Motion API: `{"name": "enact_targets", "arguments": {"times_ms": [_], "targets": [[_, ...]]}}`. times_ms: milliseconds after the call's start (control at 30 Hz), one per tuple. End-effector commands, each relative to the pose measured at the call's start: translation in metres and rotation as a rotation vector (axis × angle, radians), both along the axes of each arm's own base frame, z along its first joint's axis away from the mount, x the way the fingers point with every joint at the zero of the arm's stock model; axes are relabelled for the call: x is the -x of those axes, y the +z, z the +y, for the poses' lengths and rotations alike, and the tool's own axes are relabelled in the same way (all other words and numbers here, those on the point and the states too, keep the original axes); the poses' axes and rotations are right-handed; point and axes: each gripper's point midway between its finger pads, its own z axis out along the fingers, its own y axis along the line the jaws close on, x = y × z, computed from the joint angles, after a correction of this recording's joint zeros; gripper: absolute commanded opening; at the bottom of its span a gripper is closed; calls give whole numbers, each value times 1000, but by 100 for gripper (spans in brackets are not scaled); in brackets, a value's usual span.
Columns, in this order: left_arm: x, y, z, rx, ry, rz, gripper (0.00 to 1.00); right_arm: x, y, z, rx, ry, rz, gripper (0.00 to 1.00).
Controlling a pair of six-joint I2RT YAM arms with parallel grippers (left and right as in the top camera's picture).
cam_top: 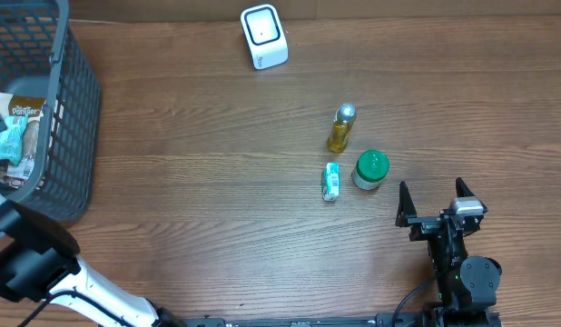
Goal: Scan the item barcode
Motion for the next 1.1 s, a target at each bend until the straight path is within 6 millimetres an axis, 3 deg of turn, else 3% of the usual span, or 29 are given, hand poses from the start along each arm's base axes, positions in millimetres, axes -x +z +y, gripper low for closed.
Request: {"name": "enact_targets", "arguments": {"times_ms": [0, 333, 633, 1067], "targets": [[-17, -19, -5, 9, -136, 25, 100, 0, -2, 2, 3, 8, -2, 100], [-40, -73, 6, 32, -249, 64, 100, 0, -2, 2, 3, 8, -2, 100], [-41, -126, 8, 94, -265, 131, 100, 0, -2, 2, 3, 8, -2, 100], [-46, -136, 4, 121, -280, 113, 100, 0, -2, 2, 3, 8, -2, 100]]}}
